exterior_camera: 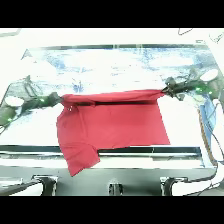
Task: Fold the clothes and pants, and hang the long-sleeved shirts on hangers.
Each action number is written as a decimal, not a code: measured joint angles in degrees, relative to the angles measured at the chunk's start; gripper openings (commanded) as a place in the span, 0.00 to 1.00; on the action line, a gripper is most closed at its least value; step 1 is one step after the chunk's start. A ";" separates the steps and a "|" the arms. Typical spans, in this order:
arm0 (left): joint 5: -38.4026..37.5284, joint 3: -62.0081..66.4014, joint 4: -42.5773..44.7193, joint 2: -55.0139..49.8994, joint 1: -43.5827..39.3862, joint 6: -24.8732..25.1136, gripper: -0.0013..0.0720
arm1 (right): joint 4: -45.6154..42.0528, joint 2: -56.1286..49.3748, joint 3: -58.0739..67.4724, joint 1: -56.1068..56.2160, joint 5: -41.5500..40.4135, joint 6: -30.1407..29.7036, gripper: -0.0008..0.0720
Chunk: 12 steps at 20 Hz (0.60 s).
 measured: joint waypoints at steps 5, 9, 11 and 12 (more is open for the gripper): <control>-7.89 2.12 -3.37 -3.17 4.52 -0.37 0.85 | 1.66 -0.42 0.28 -2.40 0.22 0.13 0.84; -27.58 6.84 3.34 -3.45 16.79 -3.85 0.81 | -5.73 4.00 0.26 -10.03 10.01 -1.75 0.83; -35.60 5.22 9.73 -2.54 21.53 -5.42 0.64 | -12.00 5.95 -1.92 -13.35 16.83 -2.16 0.82; -38.14 2.78 12.61 -1.81 23.10 -5.77 0.64 | -14.36 7.10 -3.82 -14.47 18.91 -2.29 0.82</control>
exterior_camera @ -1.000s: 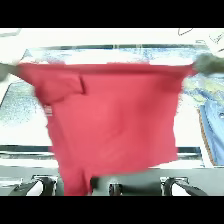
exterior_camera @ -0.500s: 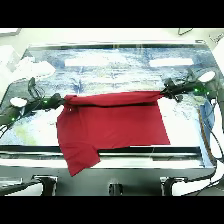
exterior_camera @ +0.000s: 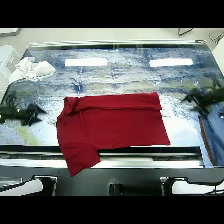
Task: Fold the clothes and pants, and hang the long-sleeved shirts on hangers.
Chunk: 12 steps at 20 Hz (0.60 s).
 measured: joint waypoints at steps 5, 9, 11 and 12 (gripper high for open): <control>-1.11 -15.82 2.14 2.32 1.77 4.31 0.64 | -3.48 5.84 -12.28 -2.43 2.49 -1.55 0.82; 2.34 -22.58 0.00 2.78 -0.85 7.26 0.64 | -3.54 7.50 -16.70 -2.82 3.34 -3.02 0.82; 3.67 -23.87 -1.33 2.84 -2.60 7.89 0.63 | -3.39 7.80 -17.49 -2.89 3.56 -3.37 0.82; 4.46 -24.26 -1.90 2.89 -3.56 8.07 0.62 | -3.39 7.91 -17.73 -2.91 3.74 -3.45 0.82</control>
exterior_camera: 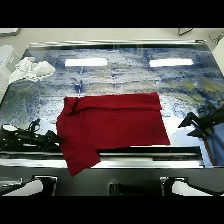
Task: Fold the clothes and pants, and hang the long-sleeved shirts on hangers.
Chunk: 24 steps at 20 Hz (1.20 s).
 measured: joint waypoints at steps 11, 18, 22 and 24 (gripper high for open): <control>5.44 -0.76 -1.73 0.33 -5.62 -0.90 0.05 | 1.11 0.17 -11.15 -0.02 -5.77 -3.61 0.79; 4.42 -0.76 -2.05 1.90 -5.79 -0.90 0.05 | 3.76 0.24 -18.08 -0.02 -12.55 -5.60 0.77; 4.00 -0.76 -2.12 2.54 -5.79 -0.92 0.05 | 7.65 0.24 -20.15 -0.04 -14.12 -6.43 0.70; 3.87 -0.76 -2.12 2.64 -5.79 -0.92 0.05 | 9.01 0.22 -20.81 0.02 -14.91 -6.60 0.69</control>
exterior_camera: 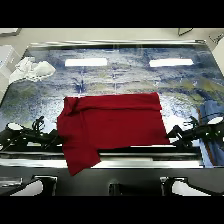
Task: Fold the clothes and pants, and hang the long-sleeved shirts on hangers.
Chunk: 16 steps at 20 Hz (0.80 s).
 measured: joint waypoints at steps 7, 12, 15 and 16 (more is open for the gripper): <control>-2.05 1.53 0.02 0.48 0.24 0.44 0.05 | -0.94 -0.02 1.03 7.78 0.17 -0.68 0.06; -5.05 15.58 -0.26 5.99 2.47 0.57 0.05 | -0.33 4.96 15.91 9.51 5.05 -0.70 0.06; -5.42 34.49 -1.36 12.35 3.96 -0.37 0.05 | 0.50 11.74 33.31 9.84 2.45 -2.58 0.06; -4.20 42.23 -2.03 14.60 4.31 -0.46 0.05 | 0.31 14.53 39.69 9.86 -0.02 -3.43 0.06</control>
